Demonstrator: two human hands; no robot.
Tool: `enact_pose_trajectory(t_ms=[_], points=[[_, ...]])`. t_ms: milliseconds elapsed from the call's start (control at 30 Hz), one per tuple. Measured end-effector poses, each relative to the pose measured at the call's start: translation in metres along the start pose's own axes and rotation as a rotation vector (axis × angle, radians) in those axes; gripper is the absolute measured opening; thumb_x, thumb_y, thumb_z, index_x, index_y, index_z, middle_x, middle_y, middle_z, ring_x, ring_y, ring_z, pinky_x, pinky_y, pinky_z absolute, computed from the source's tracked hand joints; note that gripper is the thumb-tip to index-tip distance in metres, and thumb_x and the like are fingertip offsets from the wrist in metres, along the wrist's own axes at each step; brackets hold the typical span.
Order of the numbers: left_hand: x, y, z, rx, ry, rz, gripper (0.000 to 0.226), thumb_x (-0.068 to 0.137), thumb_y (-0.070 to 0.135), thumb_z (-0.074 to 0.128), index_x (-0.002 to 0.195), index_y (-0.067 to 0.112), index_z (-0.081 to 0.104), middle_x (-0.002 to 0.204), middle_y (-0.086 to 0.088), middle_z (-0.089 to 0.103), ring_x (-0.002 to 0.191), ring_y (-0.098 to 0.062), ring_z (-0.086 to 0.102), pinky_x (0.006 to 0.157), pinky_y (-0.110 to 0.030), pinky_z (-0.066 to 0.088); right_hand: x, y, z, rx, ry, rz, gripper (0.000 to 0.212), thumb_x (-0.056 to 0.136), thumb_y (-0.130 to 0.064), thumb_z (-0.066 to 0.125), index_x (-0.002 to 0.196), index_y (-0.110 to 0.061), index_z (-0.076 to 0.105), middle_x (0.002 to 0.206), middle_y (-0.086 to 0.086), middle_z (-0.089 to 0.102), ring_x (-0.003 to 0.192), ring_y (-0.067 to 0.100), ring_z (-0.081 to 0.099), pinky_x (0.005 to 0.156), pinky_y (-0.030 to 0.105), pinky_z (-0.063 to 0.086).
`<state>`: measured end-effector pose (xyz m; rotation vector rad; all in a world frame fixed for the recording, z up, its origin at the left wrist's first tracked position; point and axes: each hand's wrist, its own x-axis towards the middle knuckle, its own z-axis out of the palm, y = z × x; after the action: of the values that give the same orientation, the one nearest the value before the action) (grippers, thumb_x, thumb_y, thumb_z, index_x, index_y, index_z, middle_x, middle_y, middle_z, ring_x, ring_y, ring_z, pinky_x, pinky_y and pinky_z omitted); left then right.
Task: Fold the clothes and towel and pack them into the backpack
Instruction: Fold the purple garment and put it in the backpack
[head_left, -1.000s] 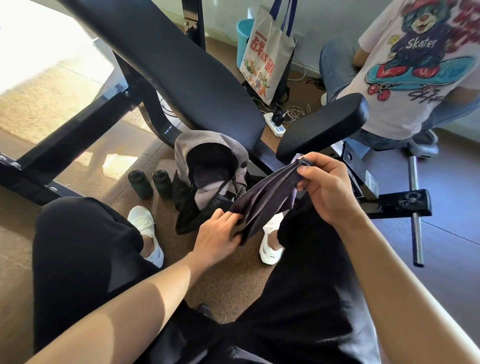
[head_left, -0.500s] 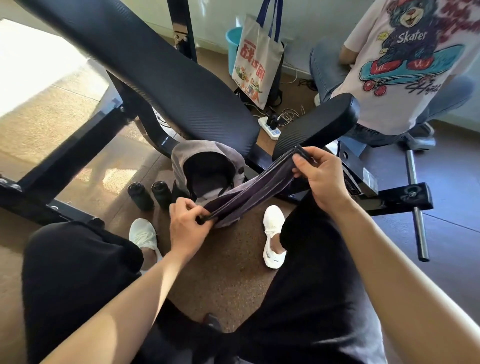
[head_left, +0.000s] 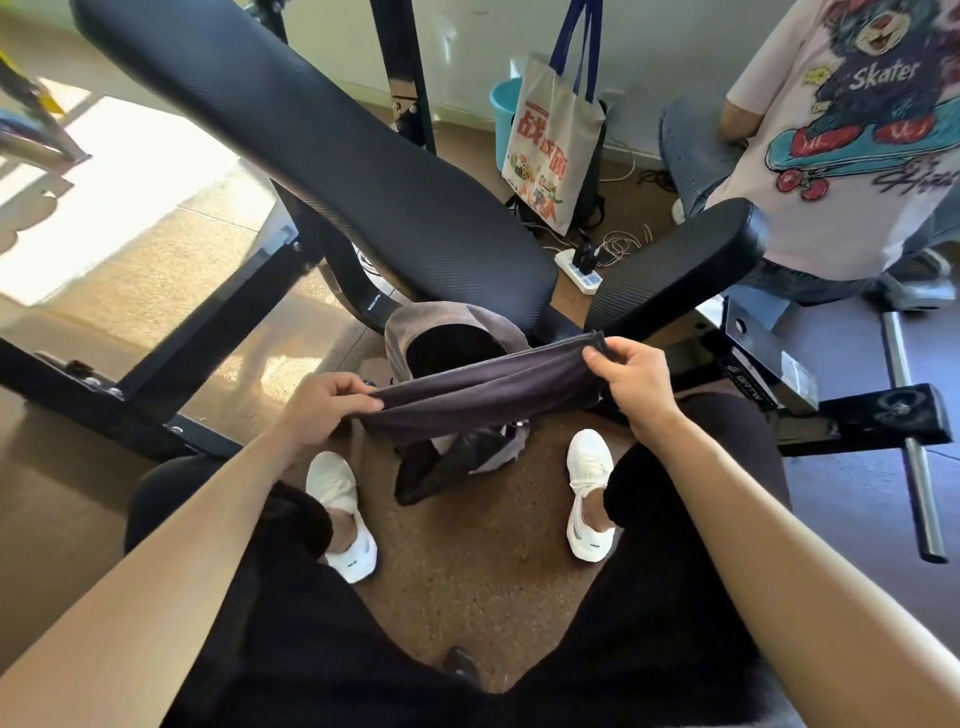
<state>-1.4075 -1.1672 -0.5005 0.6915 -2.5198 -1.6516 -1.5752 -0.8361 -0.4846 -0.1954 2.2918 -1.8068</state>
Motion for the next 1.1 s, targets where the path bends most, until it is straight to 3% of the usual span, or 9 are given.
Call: enact_pose_trajectory(t_ms=[67,133,300,467,633,733,900,1000,1100], points=[[0.001,0.004,-0.005,-0.078,0.104,0.017,0.01,0.072,0.027,0.078,0.066,0.019,0.076,0.075,-0.01,0.069,0.08,-0.019,0.06,0.075,-0.031,0.047,-0.001,0.001,0.006,0.048,-0.046,-0.001,0.01,0.097,-0.009,0.066,0.098,-0.01,0.076,0.094,0.014,0.075,0.085,0.018,0.068,0.085,0.042,0.058],[0.001,0.001,-0.002,-0.119,0.183,-0.018,0.019,0.084,0.013,0.074,0.066,0.016,0.07,0.072,-0.006,0.065,0.078,-0.018,0.057,0.074,-0.029,0.044,-0.001,0.006,0.012,0.064,-0.075,0.032,0.012,0.098,-0.008,0.064,0.1,-0.007,0.075,0.094,0.009,0.075,0.087,0.018,0.069,0.09,0.045,0.057],[-0.007,0.001,0.022,-0.326,0.18,-0.23,0.025,0.099,0.018,0.051,0.077,0.019,0.063,0.084,-0.002,0.058,0.087,-0.018,0.052,0.082,-0.035,0.043,0.005,0.024,0.02,-0.054,-0.074,0.066,0.012,0.098,-0.023,0.062,0.099,-0.015,0.071,0.097,0.011,0.076,0.095,0.034,0.072,0.093,0.057,0.055],[-0.007,0.004,0.04,-0.577,0.222,-0.425,0.022,0.098,0.029,0.051,0.082,0.02,0.064,0.089,-0.006,0.061,0.088,-0.024,0.055,0.08,-0.036,0.043,0.007,0.027,0.032,-0.168,0.007,-0.001,0.014,0.104,-0.023,0.053,0.1,-0.016,0.063,0.101,0.003,0.072,0.098,0.022,0.068,0.094,0.041,0.053],[-0.002,0.008,0.057,-0.582,0.336,-0.618,0.04,0.103,0.047,0.045,0.122,0.016,0.06,0.122,-0.005,0.063,0.113,-0.027,0.057,0.111,-0.044,0.042,0.009,0.034,0.045,-0.16,0.042,0.033,0.018,0.104,-0.02,0.052,0.098,-0.005,0.06,0.093,-0.001,0.066,0.09,0.016,0.061,0.086,0.034,0.048],[0.001,0.01,0.059,-0.405,0.295,-0.525,0.054,0.101,0.065,0.035,0.13,0.023,0.055,0.125,0.006,0.056,0.117,-0.02,0.052,0.112,-0.04,0.039,0.011,0.037,0.046,-0.12,0.059,0.1,0.019,0.104,-0.017,0.053,0.091,-0.007,0.062,0.086,0.002,0.063,0.083,0.017,0.056,0.078,0.032,0.046],[0.003,-0.007,0.048,-0.319,0.138,-0.245,0.057,0.086,0.044,0.074,0.137,0.029,0.056,0.129,0.007,0.058,0.116,-0.018,0.059,0.092,-0.029,0.053,0.019,0.042,0.043,-0.176,0.08,0.15,0.019,0.101,-0.021,0.056,0.089,-0.011,0.066,0.091,0.005,0.069,0.092,0.024,0.063,0.09,0.044,0.049],[0.004,-0.009,0.051,-0.227,0.301,-0.23,0.031,0.101,0.032,0.06,0.132,0.026,0.062,0.131,0.003,0.061,0.118,-0.019,0.058,0.089,-0.023,0.05,0.018,0.042,0.042,-0.239,0.069,0.127,0.02,0.101,-0.023,0.056,0.093,-0.009,0.067,0.092,0.007,0.07,0.093,0.026,0.063,0.085,0.041,0.049],[0.003,-0.006,0.054,-0.164,0.453,-0.254,0.032,0.109,0.03,0.042,0.134,0.023,0.061,0.136,0.0,0.057,0.12,-0.017,0.052,0.094,-0.027,0.042,0.015,0.043,0.046,-0.283,0.025,0.118,0.022,0.102,-0.024,0.055,0.092,-0.009,0.066,0.088,0.009,0.069,0.085,0.024,0.062,0.076,0.037,0.047]])
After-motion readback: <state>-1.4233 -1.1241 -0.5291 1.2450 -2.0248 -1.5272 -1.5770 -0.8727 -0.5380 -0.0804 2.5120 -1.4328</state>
